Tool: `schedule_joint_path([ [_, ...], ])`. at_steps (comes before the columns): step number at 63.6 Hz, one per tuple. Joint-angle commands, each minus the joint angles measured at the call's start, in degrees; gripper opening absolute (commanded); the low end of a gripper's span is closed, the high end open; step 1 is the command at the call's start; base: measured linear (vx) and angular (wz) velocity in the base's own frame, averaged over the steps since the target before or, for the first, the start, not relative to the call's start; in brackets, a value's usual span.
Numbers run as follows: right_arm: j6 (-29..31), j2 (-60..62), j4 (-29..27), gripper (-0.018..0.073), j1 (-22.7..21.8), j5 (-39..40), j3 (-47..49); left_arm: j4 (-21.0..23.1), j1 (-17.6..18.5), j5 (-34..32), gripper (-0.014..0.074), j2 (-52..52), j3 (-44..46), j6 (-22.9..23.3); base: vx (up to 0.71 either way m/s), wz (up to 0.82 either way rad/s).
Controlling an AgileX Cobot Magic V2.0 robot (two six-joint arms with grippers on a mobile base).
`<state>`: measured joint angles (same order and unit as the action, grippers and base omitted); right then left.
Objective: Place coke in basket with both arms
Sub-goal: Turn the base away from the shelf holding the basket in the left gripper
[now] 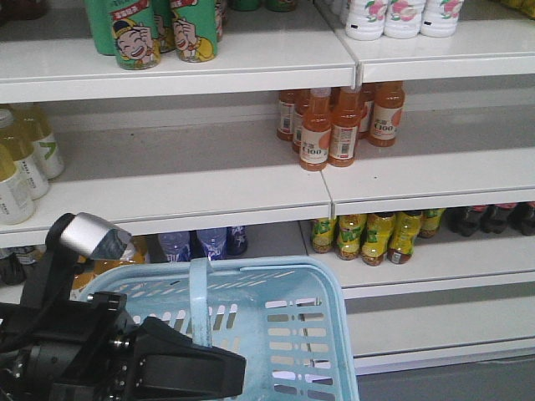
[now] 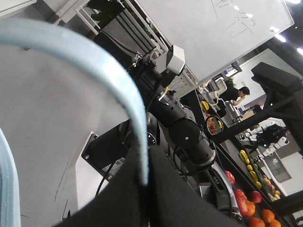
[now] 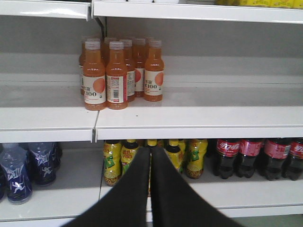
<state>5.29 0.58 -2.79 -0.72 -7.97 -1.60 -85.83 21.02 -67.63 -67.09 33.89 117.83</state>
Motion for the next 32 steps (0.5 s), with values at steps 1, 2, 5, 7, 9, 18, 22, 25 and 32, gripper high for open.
schedule_joint_path([
  [1,0.3,1.06,0.41,-0.0005,-0.33,4.29,-0.61,4.74,0.25,-3.68,-0.0008,1.28,1.43,-0.35,-0.01,-0.24],
  [2,0.3,1.06,0.41,-0.0005,-0.33,4.29,-0.61,4.74,0.25,-3.68,-0.0008,1.28,1.43,-0.35,-0.01,-0.25],
  [5,0.3,1.06,0.41,-0.0005,-0.33,4.29,-0.61,4.74,0.25,-3.68,-0.0008,1.28,1.43,-0.35,-0.01,-0.25],
  [7,0.3,1.06,0.41,-0.0005,-0.33,4.29,-0.61,4.74,0.25,-3.68,-0.0008,1.28,1.43,-0.35,-0.02,-0.26],
  [9,0.3,1.06,0.41,-0.0005,-0.33,4.29,-0.61,4.74,0.25,-3.68,-0.0008,1.28,1.43,-0.35,-0.02,-0.27],
  [18,0.3,1.06,0.41,-0.0005,-0.33,4.29,-0.61,4.74,0.25,-3.68,-0.0008,1.28,1.43,-0.35,-0.03,-0.3],
  [22,0.3,1.06,0.41,-0.0005,-0.33,4.29,-0.61,4.74,0.25,-3.68,-0.0008,1.28,1.43,-0.35,-0.03,-0.31],
  [25,0.3,1.06,0.41,-0.0005,-0.33,4.29,-0.61,4.74,0.25,-3.68,-0.0008,1.28,1.43,-0.35,-0.04,-0.31],
  [32,0.3,1.06,0.41,-0.0005,-0.33,4.29,-0.61,4.74,0.25,-3.68,-0.0008,1.28,1.43,-0.35,-0.04,-0.31],
])
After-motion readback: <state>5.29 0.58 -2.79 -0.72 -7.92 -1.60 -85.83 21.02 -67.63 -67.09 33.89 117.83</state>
